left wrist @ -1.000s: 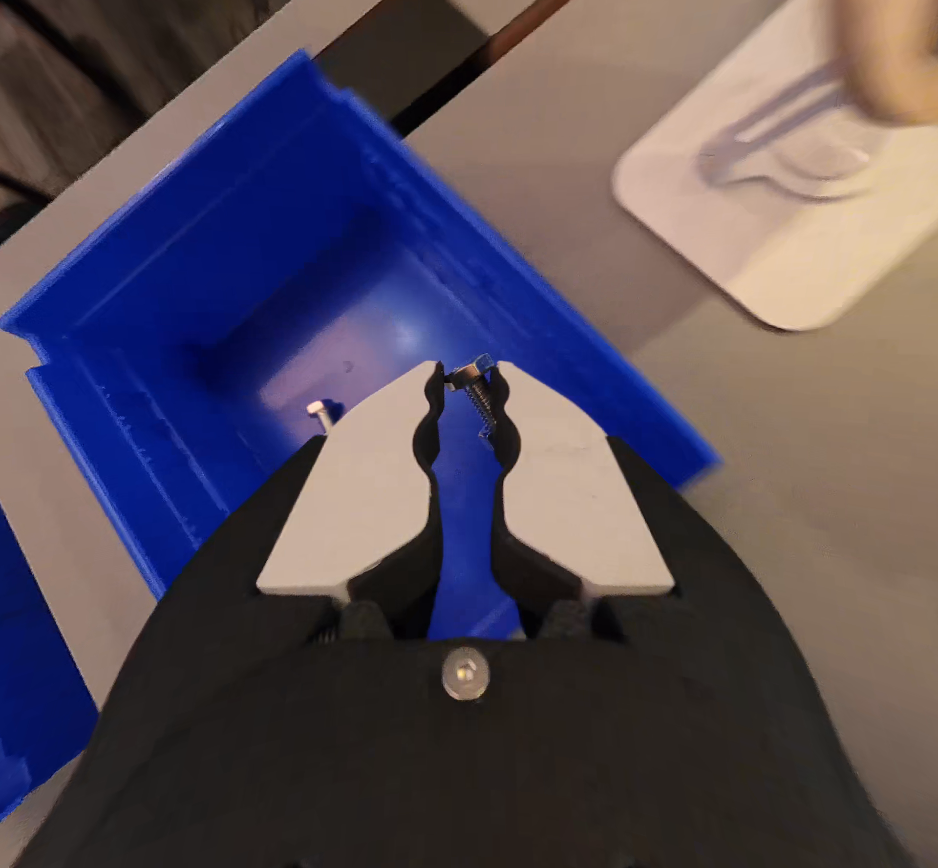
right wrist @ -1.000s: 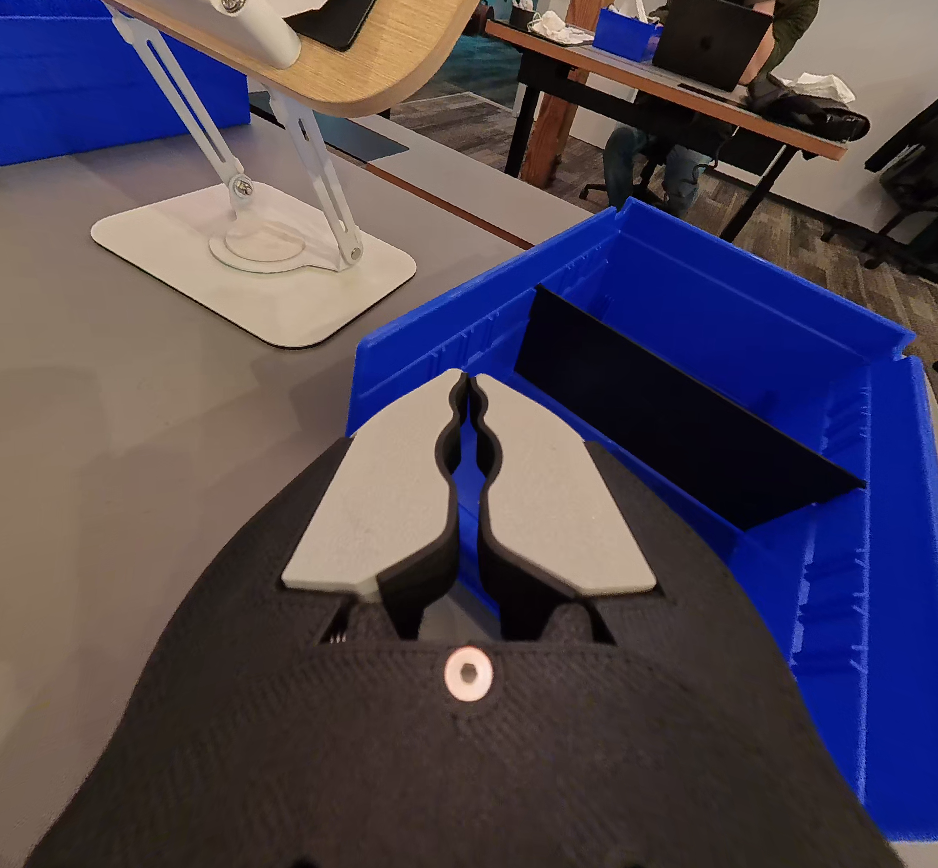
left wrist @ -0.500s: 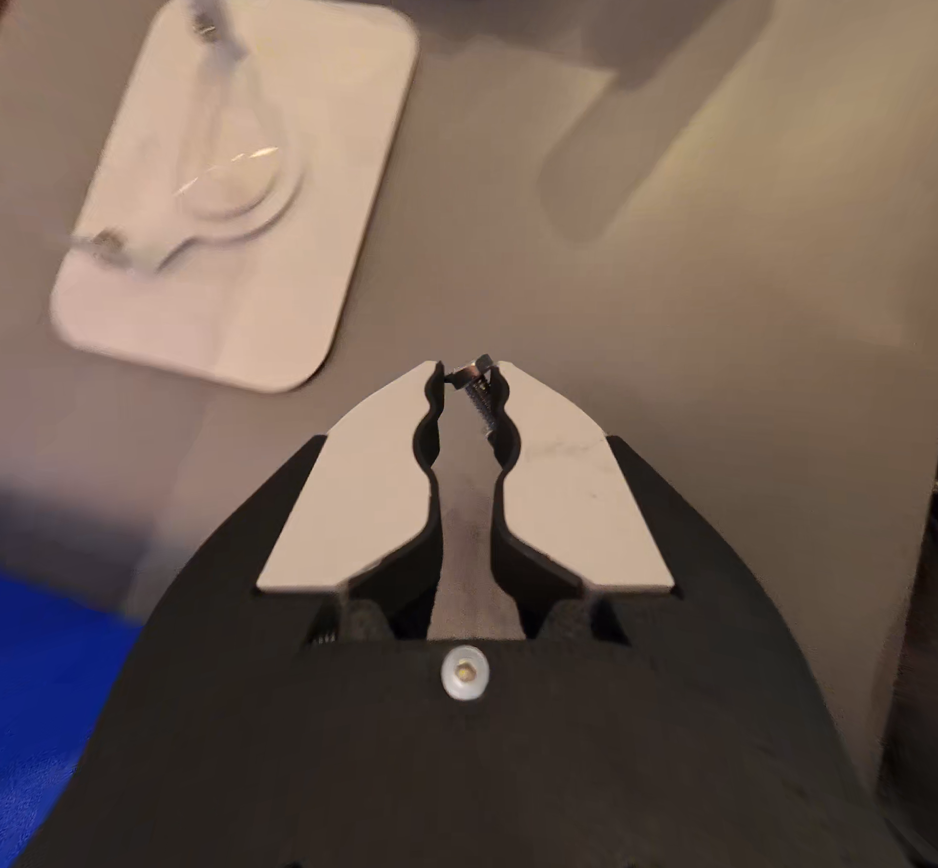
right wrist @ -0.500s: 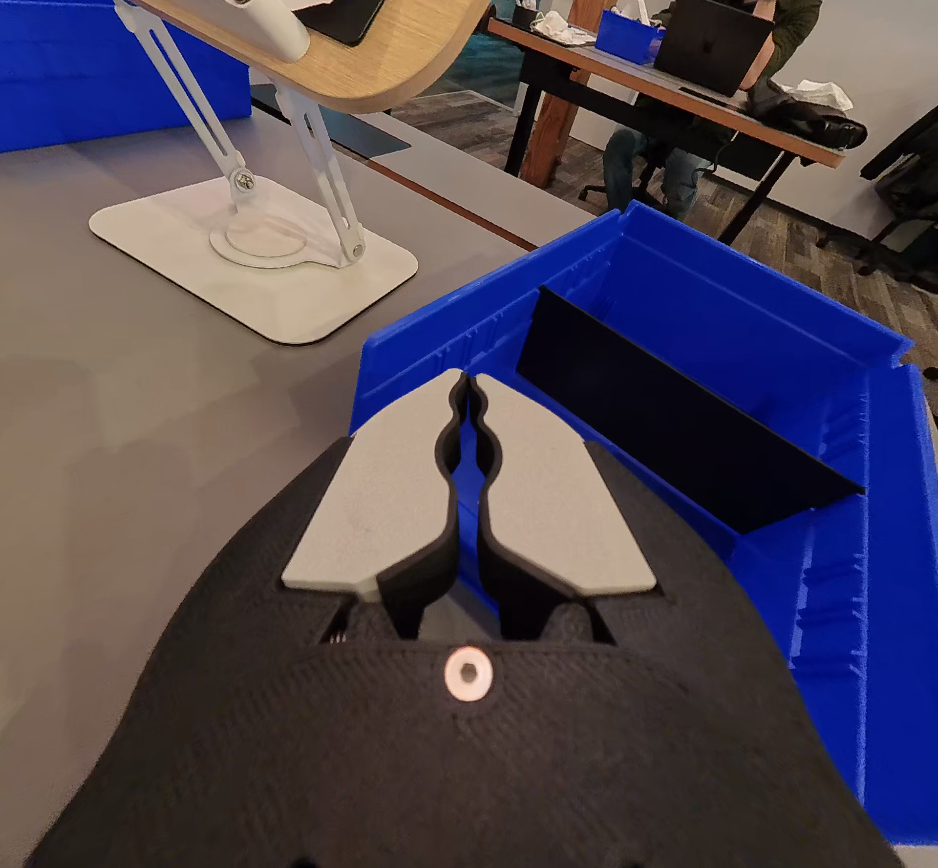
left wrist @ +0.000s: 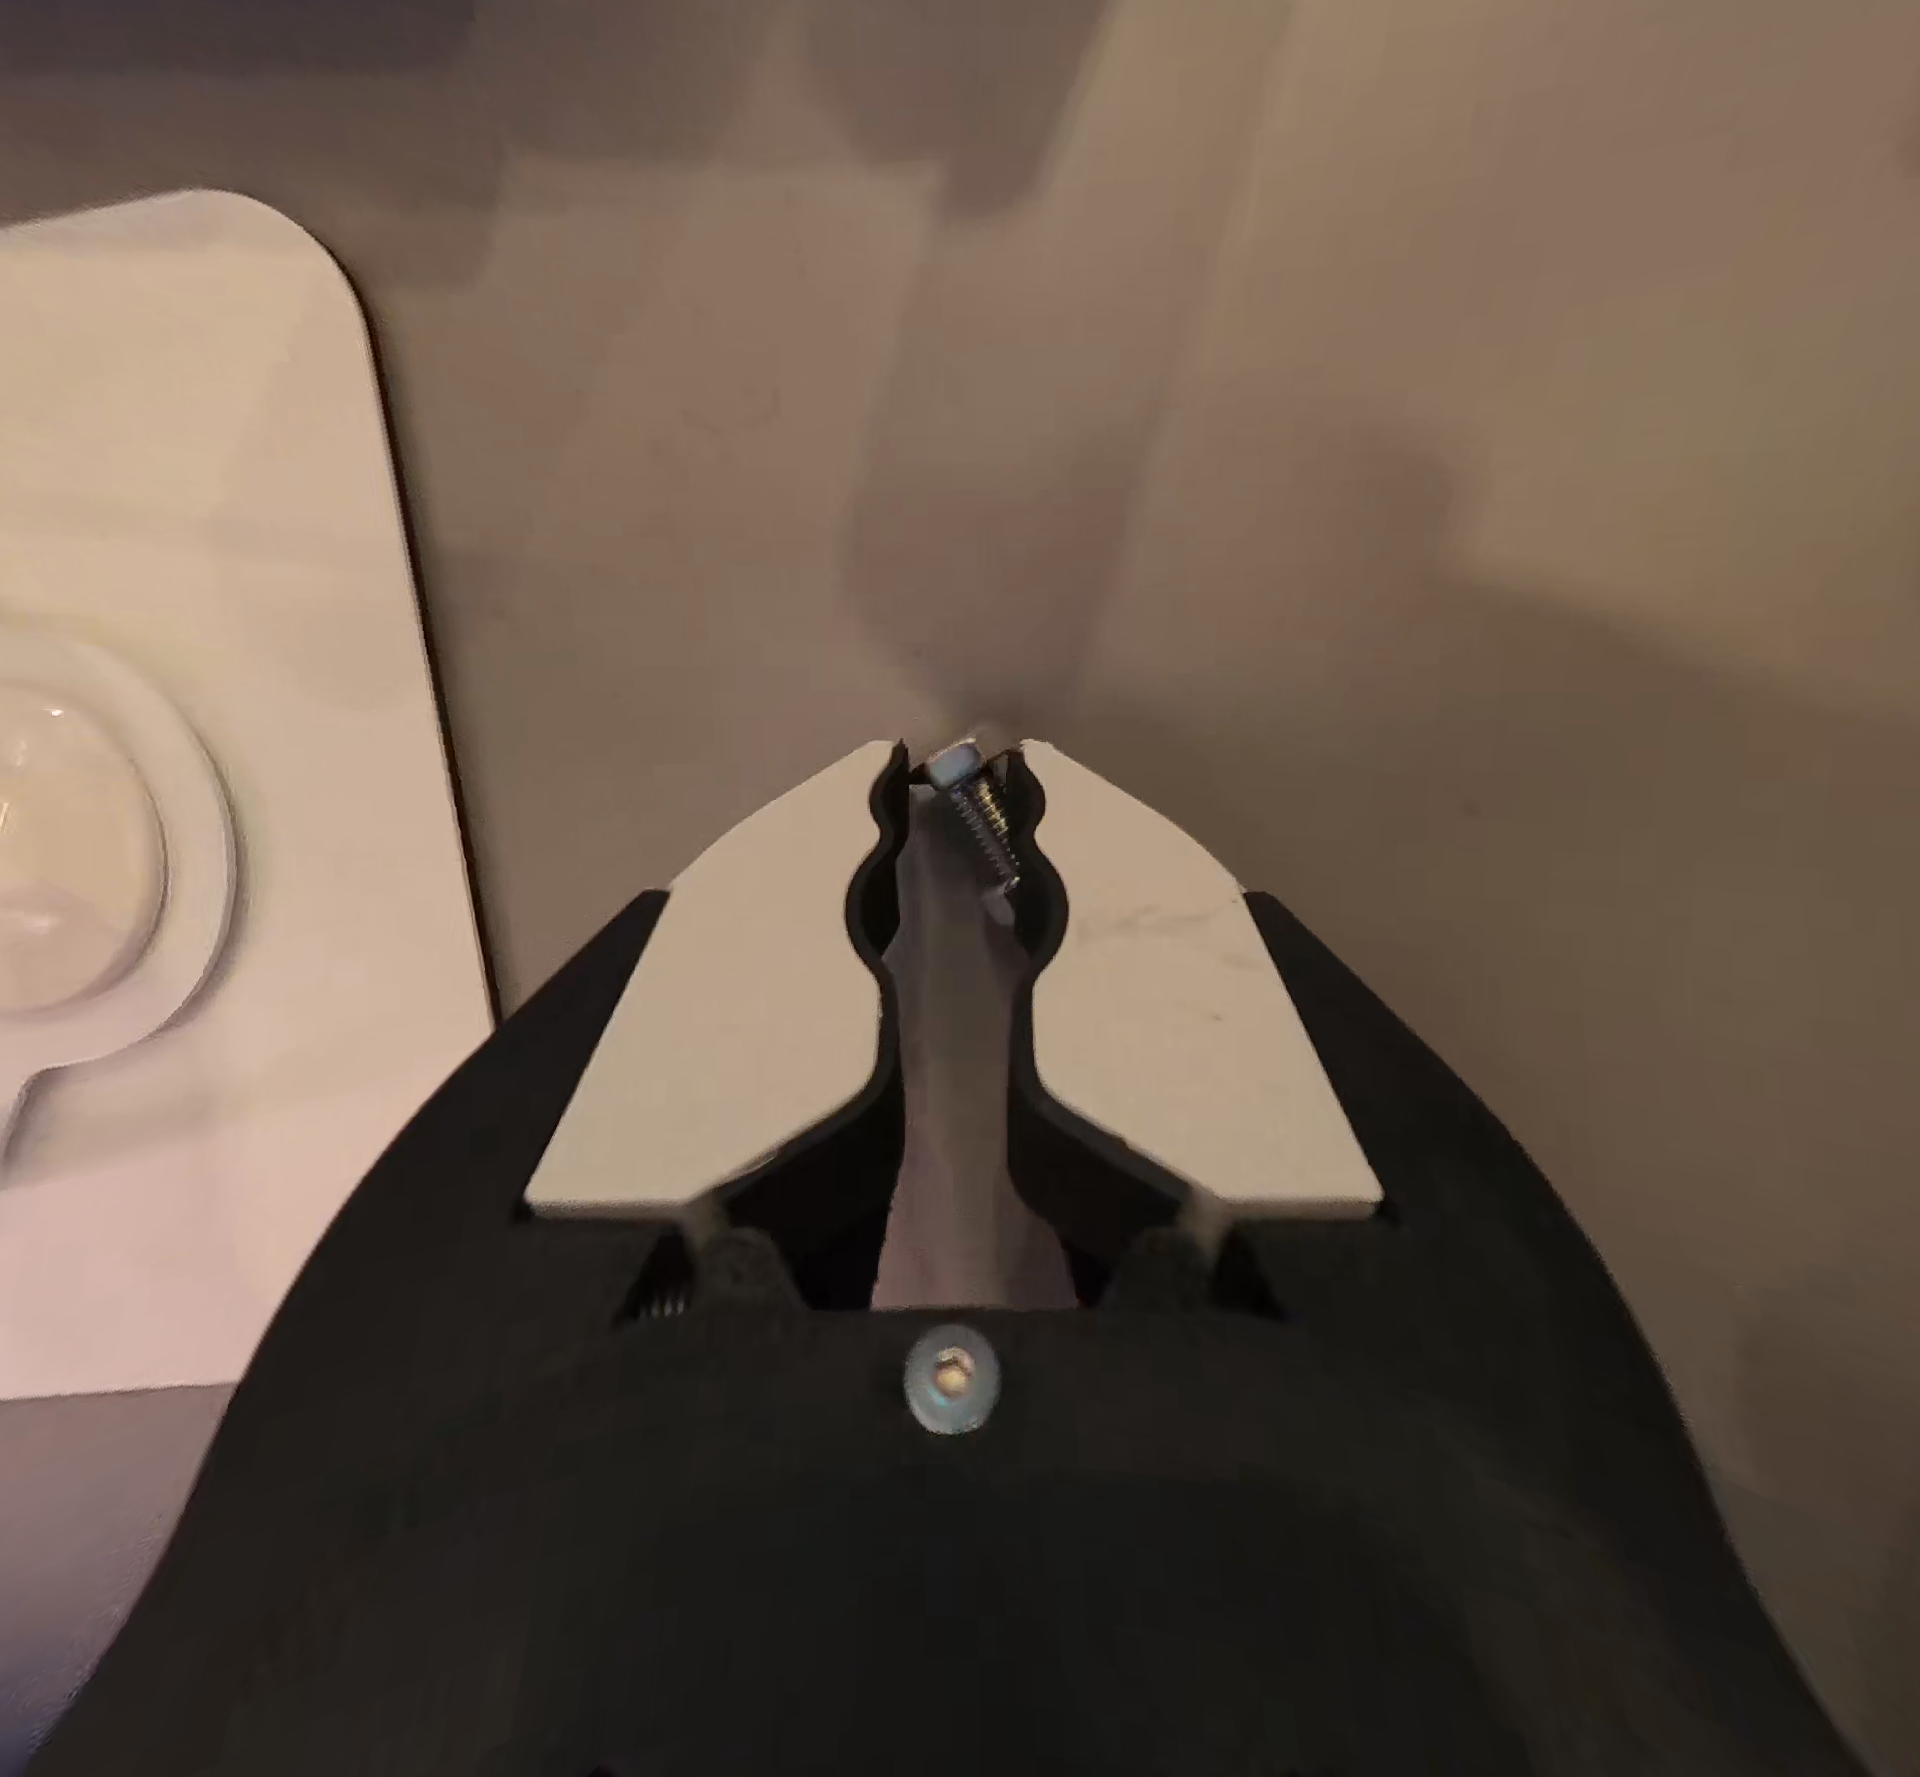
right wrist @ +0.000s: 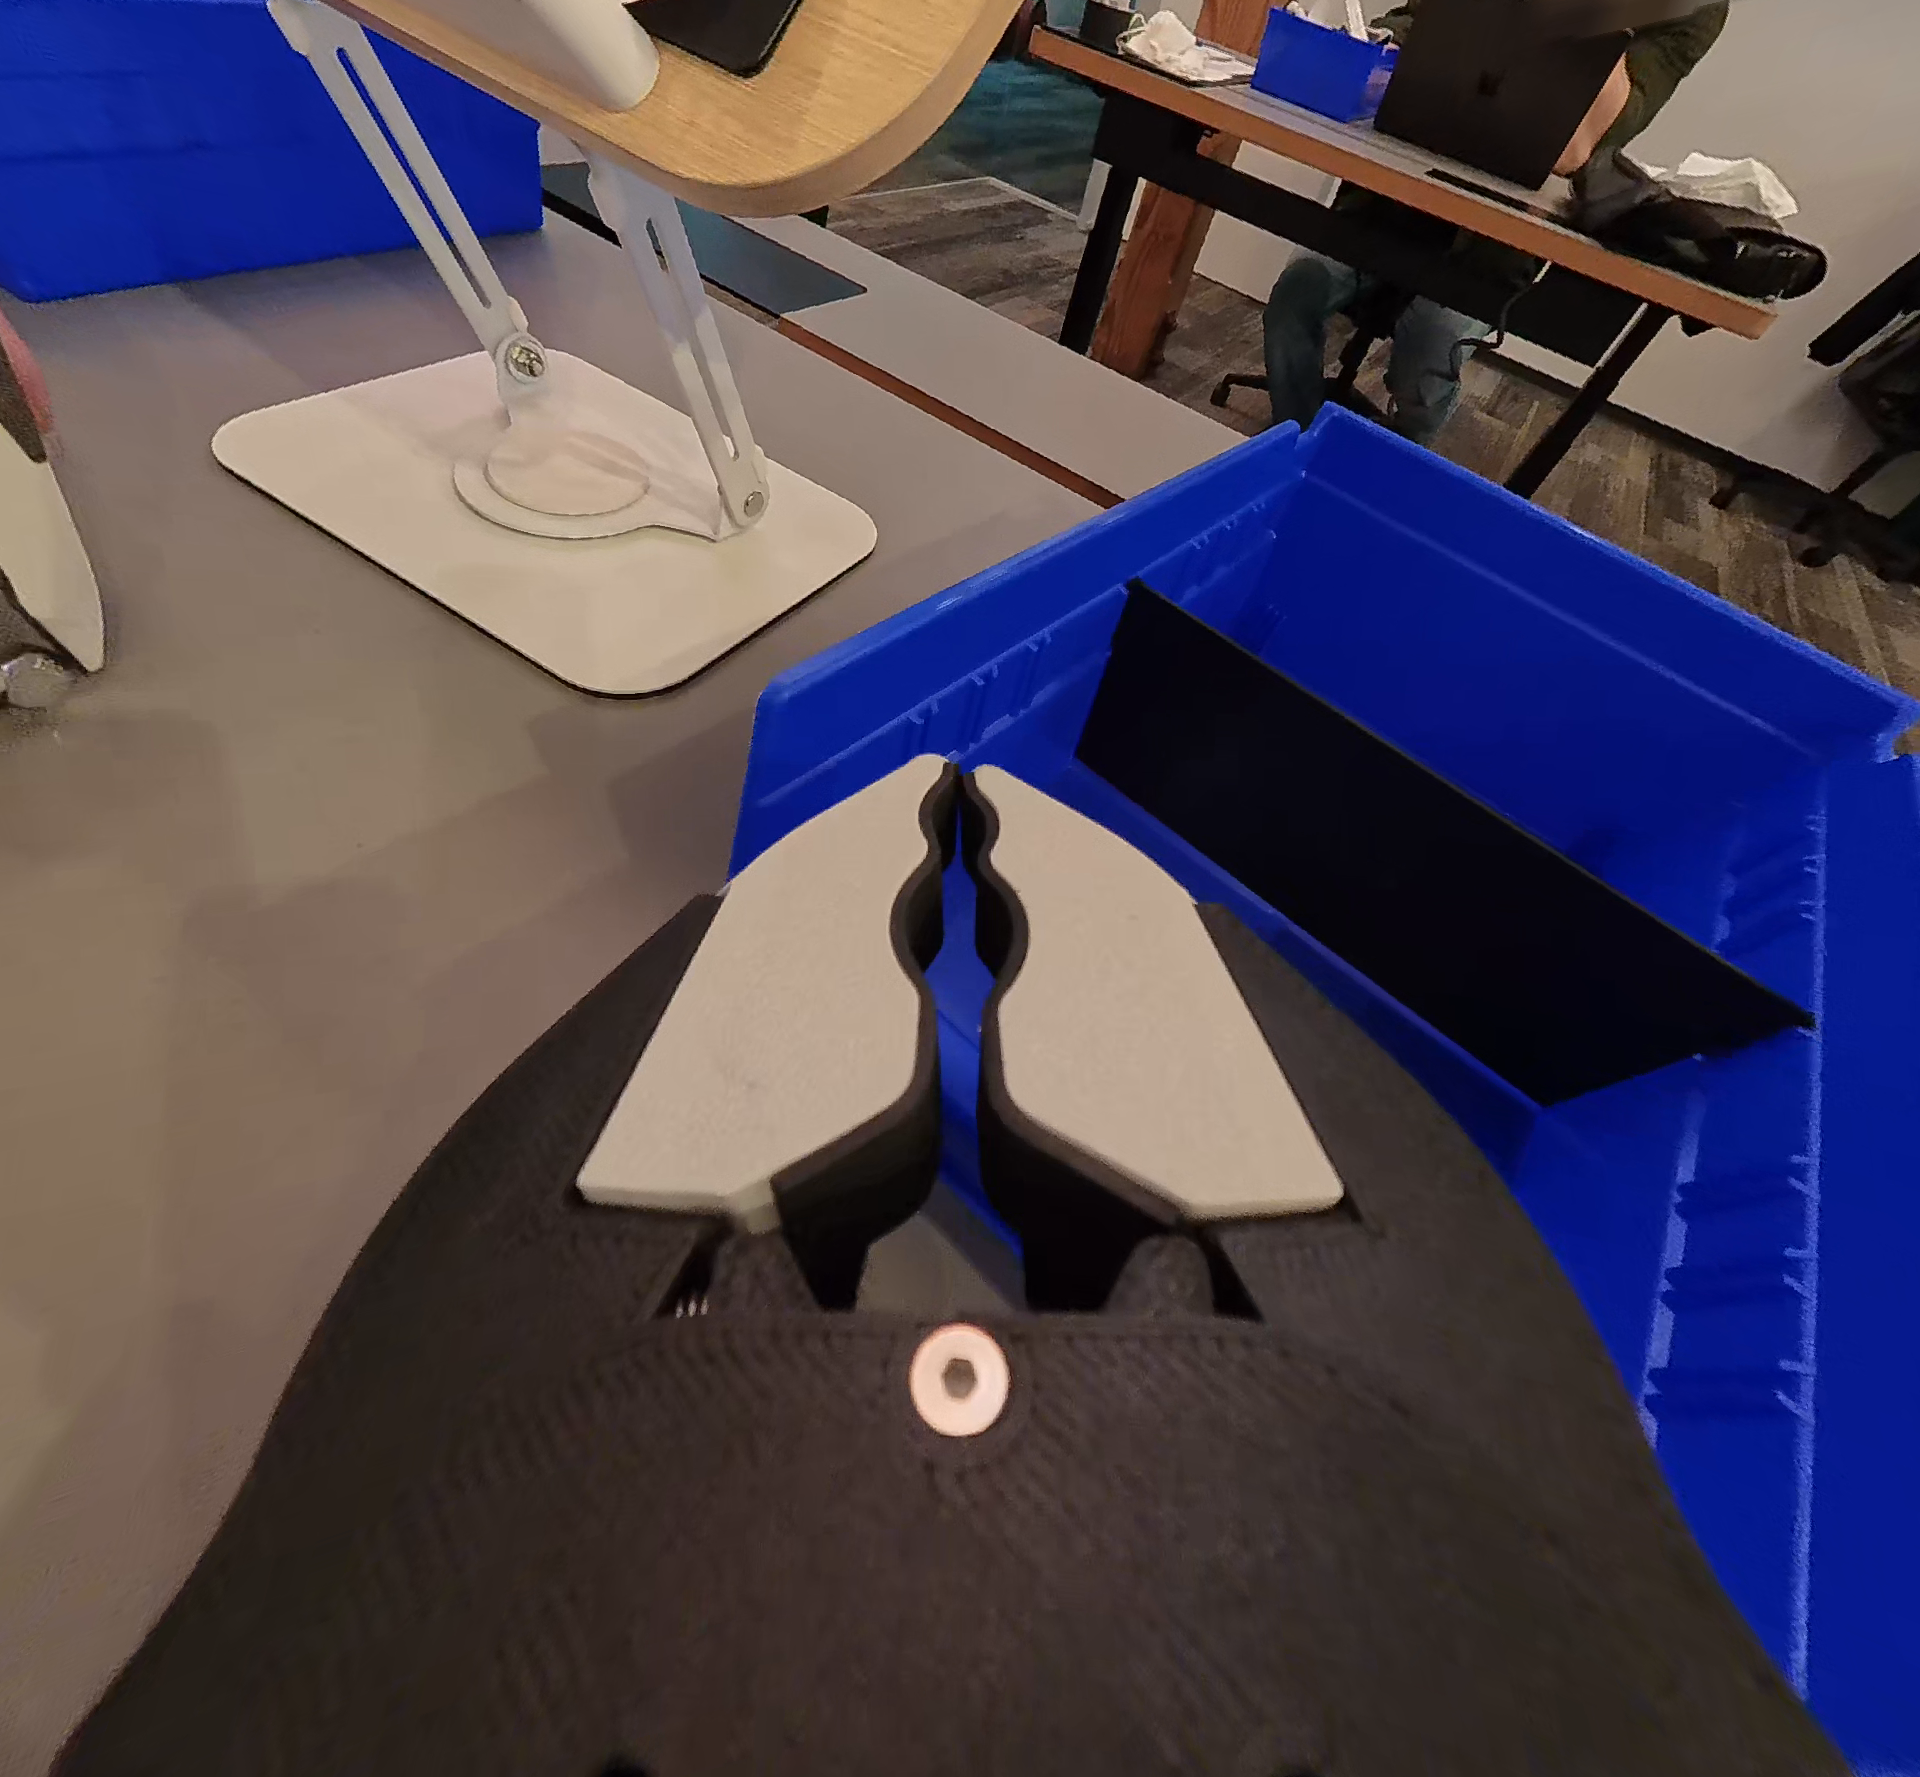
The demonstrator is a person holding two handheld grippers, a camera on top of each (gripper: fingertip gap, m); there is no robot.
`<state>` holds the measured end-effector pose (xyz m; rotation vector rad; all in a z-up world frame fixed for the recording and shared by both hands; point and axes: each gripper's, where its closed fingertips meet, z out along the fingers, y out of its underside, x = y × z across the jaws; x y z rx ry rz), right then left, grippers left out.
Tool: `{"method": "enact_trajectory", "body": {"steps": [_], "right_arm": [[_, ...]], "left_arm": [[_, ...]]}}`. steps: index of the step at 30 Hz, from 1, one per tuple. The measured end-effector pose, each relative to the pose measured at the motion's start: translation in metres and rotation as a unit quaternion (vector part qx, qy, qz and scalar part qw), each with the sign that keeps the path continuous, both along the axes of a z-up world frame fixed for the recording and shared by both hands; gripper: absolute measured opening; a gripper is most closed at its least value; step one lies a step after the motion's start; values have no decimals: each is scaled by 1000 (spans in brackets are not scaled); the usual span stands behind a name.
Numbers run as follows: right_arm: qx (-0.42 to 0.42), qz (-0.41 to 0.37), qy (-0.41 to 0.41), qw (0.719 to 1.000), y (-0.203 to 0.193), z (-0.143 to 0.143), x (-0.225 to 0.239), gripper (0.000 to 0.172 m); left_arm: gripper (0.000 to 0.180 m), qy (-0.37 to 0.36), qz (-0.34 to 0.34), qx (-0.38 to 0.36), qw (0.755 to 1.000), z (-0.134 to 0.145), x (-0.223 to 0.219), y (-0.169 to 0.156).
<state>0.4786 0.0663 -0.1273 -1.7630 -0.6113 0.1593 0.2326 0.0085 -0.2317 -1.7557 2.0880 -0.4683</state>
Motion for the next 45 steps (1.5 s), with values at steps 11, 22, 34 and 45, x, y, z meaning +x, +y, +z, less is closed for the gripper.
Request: {"method": "enact_trajectory", "body": {"steps": [11, 22, 34, 45], "right_arm": [[2, 3, 5, 1000, -1, 2, 0, 1], [1, 3, 0, 1000, 0, 0, -1, 0], [2, 7, -2, 1000, -1, 0, -3, 0], [1, 13, 0, 1000, -1, 0, -5, 1]], "left_arm": [[27, -48, 26, -1, 999, 30, -25, 17], [21, -14, 19, 35, 999, 1, -31, 16], [31, -38, 9, 55, 998, 5, -7, -12], [37, -60, -129, 118, 983, 23, 21, -8]]}}
